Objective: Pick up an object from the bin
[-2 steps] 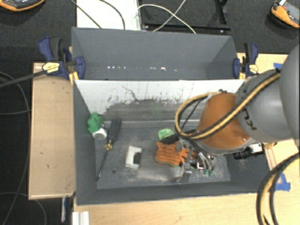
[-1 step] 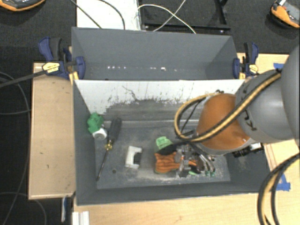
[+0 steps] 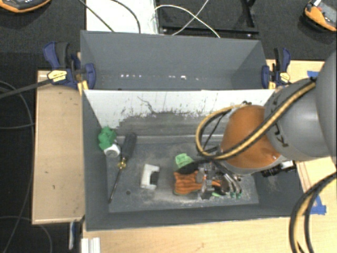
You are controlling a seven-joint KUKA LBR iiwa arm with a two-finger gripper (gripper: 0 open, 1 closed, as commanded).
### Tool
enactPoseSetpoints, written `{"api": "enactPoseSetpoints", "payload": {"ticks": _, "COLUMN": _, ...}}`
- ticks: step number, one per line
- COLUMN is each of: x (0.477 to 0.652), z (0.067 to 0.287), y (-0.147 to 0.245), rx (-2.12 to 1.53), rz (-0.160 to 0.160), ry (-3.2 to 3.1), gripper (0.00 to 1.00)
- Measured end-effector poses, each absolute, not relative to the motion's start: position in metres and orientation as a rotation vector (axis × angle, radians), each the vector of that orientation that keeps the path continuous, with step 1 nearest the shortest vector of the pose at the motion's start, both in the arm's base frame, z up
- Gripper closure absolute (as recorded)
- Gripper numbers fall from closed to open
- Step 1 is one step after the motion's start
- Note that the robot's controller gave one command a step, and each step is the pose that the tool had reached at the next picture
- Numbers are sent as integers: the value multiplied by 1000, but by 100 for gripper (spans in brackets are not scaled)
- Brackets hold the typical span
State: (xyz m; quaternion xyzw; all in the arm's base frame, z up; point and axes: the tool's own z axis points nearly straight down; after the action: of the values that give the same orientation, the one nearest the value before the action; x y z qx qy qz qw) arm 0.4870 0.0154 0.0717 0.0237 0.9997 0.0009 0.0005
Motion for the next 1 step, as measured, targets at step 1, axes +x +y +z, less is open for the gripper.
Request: {"api": "enactPoseSetpoints", "payload": {"ticks": 1, "x": 487, "z": 73, "y": 15, "rx": 75, "rz": 3, "ry": 3139, "gripper": 100}}
